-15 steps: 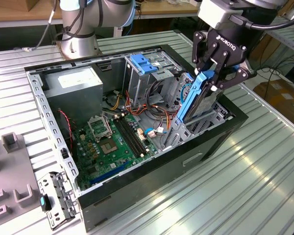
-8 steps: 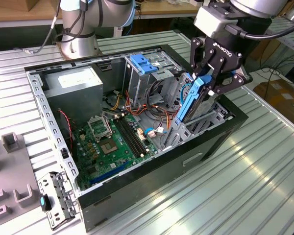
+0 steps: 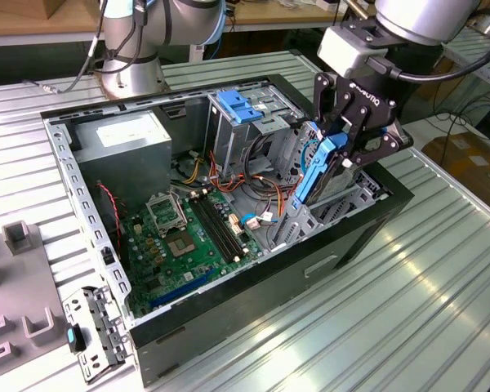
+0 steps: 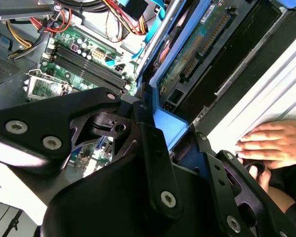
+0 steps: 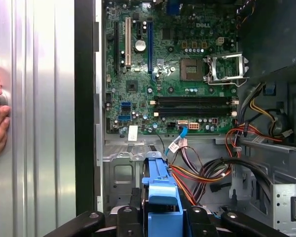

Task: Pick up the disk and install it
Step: 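Insert the disk into the insertion slot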

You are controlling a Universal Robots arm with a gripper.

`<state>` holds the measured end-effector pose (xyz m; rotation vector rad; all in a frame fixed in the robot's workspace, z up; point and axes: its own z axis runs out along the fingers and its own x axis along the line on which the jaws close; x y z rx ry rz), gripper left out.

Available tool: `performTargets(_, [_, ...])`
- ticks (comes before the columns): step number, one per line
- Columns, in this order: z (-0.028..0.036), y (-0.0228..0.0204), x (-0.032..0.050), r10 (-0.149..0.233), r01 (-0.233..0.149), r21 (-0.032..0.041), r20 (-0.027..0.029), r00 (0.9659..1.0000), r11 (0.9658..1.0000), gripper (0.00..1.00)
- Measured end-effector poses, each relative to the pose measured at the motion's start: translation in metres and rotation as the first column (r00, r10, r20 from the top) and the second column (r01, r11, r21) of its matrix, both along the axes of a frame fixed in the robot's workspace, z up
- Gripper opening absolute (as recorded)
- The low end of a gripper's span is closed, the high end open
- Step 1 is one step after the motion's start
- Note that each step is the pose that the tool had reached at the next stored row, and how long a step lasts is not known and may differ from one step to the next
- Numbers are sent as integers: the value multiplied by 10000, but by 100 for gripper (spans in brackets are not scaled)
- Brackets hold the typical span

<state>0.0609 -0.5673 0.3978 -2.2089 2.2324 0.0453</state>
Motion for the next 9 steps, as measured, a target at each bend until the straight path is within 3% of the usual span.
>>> performTargets(6, [-117, 1, 0, 0, 0, -2, -10, 10000, 10000, 37])
performTargets(9, [-120, 0, 0, 0, 0, -2, -10, 10000, 10000, 37])
